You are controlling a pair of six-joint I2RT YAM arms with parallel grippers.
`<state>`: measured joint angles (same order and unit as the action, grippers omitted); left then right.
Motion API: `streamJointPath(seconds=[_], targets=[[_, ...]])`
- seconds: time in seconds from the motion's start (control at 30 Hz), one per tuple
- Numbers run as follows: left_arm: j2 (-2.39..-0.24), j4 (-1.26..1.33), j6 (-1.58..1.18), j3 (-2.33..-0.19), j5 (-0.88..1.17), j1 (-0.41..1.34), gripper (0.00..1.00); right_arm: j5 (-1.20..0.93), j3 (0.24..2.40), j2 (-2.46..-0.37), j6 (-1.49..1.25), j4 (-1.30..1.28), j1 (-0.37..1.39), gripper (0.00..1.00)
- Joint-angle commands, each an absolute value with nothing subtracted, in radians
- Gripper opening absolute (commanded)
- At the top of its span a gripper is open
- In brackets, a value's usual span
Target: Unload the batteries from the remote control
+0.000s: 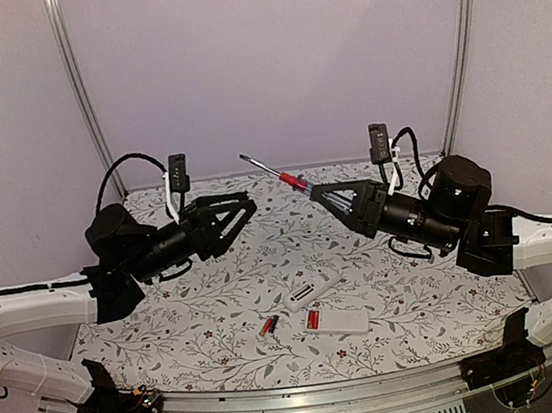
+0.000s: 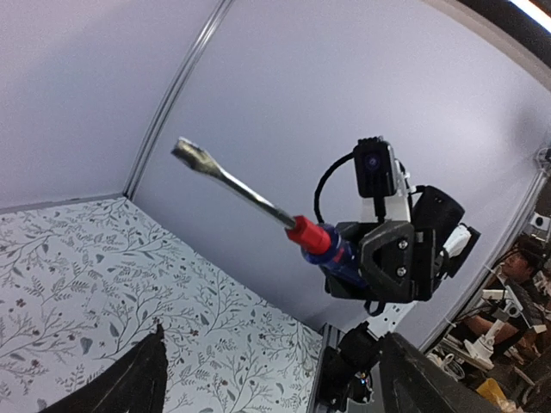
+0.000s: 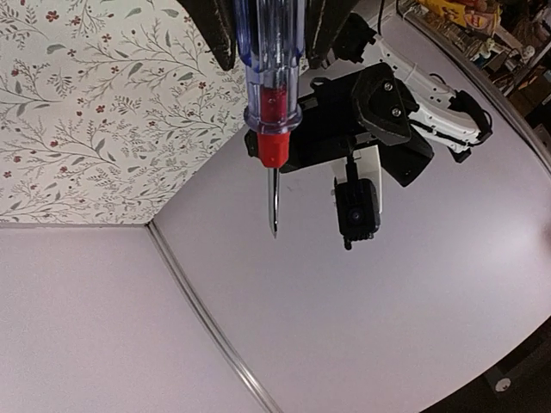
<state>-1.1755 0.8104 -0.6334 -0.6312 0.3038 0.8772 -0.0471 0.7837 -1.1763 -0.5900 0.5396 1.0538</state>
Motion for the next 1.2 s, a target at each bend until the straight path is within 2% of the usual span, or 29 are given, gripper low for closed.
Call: streamJointPath(seconds=[0.0, 0.23, 0.47, 0.67, 0.9, 1.17], targets=[[-1.240, 0.508, -0.601, -0.653, 0.284, 0.888, 0.86, 0.206, 0.745, -1.081, -0.560, 0.190, 1.018, 0.00], [-1.455, 0.572, -0.474, -0.662, 0.434, 0.939, 0.83, 0.313, 0.667, -0.977, -0.593, 0.058, 1.000, 0.00], [-1.724, 0.415, -0.422, -0.870, 0.489, 0.973, 0.75, 0.346, 0.621, -0.930, -0.628, 0.050, 0.999, 0.00], [-1.878, 0.251, -0.347, -1.017, 0.476, 0.988, 0.73, 0.359, 0.596, -0.902, -0.644, 0.043, 0.999, 0.00], [-1.990, 0.113, -0.271, -1.108, 0.427, 0.993, 0.73, 0.366, 0.586, -0.888, -0.650, 0.039, 0.999, 0.00], [-2.027, 0.094, -0.256, -1.115, 0.401, 0.995, 0.76, 0.367, 0.586, -0.898, -0.653, 0.039, 0.997, 0.00]])
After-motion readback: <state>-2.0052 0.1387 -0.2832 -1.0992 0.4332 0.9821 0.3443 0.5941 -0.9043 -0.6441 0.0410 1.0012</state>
